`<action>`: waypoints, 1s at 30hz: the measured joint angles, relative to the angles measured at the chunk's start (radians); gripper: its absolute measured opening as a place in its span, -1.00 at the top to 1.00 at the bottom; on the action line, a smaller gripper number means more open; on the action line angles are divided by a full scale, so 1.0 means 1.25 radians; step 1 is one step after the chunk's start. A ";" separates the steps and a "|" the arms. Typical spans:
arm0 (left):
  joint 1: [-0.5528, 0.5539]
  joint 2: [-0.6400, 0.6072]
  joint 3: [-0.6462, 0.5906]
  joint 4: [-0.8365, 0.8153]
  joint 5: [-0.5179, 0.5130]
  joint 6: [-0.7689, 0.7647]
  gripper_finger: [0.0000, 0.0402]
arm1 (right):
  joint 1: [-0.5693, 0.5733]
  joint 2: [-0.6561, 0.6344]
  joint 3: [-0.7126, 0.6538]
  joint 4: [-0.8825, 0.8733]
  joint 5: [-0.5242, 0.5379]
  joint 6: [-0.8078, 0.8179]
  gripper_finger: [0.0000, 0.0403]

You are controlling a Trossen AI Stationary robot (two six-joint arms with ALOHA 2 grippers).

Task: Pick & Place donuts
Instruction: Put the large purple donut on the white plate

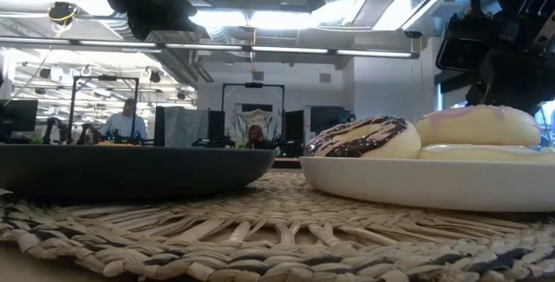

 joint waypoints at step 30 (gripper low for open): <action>0.000 0.000 0.000 0.000 0.005 0.000 0.25 | 0.001 0.004 0.000 -0.027 0.027 -0.026 0.24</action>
